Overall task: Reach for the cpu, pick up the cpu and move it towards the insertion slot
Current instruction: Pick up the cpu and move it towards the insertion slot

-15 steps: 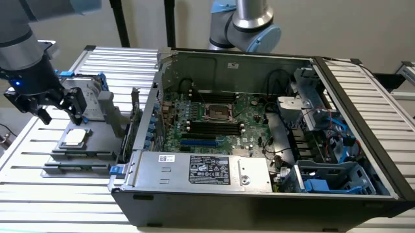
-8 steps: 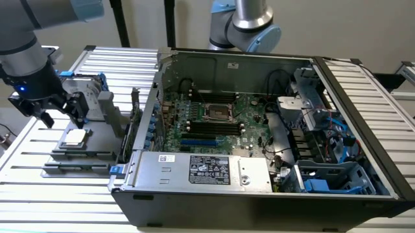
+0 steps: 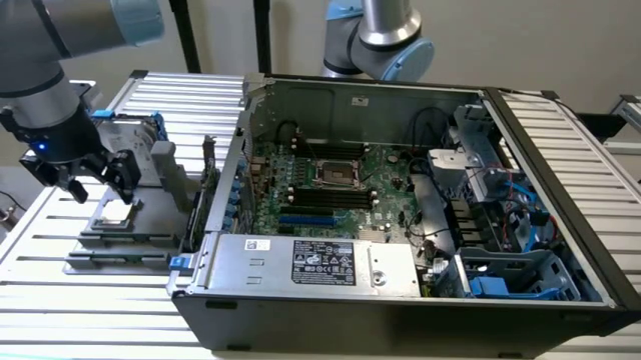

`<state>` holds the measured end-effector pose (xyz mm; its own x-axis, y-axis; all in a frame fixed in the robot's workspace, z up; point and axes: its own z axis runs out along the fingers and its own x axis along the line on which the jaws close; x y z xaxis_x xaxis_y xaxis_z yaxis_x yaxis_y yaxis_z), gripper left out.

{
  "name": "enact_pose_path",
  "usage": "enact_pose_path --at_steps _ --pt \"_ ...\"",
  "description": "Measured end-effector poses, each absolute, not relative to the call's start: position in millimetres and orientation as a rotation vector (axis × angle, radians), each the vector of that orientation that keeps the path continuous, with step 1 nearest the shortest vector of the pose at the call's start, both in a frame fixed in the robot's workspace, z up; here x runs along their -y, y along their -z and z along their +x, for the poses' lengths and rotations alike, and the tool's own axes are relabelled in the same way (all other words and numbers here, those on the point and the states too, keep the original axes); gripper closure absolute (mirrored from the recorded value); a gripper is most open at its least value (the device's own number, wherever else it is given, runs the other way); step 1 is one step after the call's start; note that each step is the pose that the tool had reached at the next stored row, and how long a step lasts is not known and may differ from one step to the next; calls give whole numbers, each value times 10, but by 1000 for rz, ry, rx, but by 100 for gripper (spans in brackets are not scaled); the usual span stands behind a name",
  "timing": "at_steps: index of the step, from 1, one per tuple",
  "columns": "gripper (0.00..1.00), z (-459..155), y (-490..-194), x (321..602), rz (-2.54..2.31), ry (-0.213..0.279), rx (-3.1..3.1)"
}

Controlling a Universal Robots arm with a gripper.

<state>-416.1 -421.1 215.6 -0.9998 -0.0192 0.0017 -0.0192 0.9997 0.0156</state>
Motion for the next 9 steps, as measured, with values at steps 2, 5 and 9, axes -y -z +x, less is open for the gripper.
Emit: enact_pose_path --at_steps 2,5,9 --pt "23 -4157 -2120 4211 30 24 3139" --pt "23 -4151 -2065 4210 30 24 3139" --pt "23 -4147 -1998 4210 30 25 3139"
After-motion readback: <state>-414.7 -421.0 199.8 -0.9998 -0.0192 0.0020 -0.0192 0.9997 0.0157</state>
